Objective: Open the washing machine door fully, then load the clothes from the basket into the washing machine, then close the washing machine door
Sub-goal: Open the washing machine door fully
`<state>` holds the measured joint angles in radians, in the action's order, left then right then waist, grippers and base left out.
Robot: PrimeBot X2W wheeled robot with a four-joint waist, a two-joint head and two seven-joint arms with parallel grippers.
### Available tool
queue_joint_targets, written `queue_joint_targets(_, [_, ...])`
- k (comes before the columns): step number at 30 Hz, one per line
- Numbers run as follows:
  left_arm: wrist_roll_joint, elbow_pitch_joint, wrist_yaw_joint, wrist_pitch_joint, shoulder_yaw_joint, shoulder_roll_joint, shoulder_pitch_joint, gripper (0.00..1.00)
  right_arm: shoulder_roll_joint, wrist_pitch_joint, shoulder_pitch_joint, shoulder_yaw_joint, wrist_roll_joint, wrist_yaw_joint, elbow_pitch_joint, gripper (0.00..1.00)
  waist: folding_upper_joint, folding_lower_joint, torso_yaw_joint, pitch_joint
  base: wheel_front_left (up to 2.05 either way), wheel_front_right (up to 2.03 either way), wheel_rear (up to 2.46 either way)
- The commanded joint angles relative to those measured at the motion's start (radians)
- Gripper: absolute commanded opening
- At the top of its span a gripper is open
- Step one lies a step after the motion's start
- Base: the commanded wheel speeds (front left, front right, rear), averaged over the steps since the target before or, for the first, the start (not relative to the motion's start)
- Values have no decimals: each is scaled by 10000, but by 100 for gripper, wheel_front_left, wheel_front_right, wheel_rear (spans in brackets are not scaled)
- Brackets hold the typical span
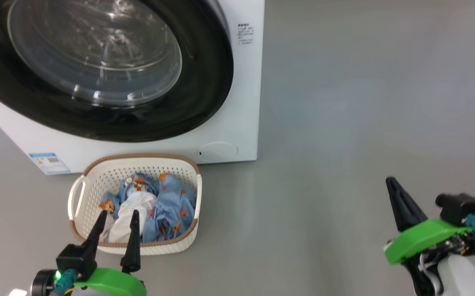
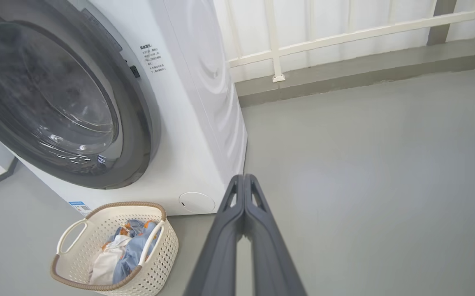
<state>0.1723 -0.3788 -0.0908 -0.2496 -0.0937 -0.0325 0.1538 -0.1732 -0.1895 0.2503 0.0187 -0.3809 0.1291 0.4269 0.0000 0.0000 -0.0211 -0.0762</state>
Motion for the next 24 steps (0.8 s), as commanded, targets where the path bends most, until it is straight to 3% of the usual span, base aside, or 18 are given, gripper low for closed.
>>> queue_joint_targets(1, [-30, 330, 107, -122, 269, -178, 404, 100, -94, 34, 390, 211, -245, 16, -234, 0, 0, 0, -154, -250, 0, 0, 0])
queue_joint_targets(14, [123, 845, 428, -122, -460, -178, 1049, 100, -178, 3020, 2186, -298, -7318, 16, -401, 0, 0, 0, -748, -1707, 0, 0, 0])
queue_joint_targets(24, [213, 1167, 563, -122, -921, -178, 1870, 100, 204, 5750, 4566, -1139, -11134, 16, 384, 0, 0, 0, -1200, -2841, 0, 0, 0])
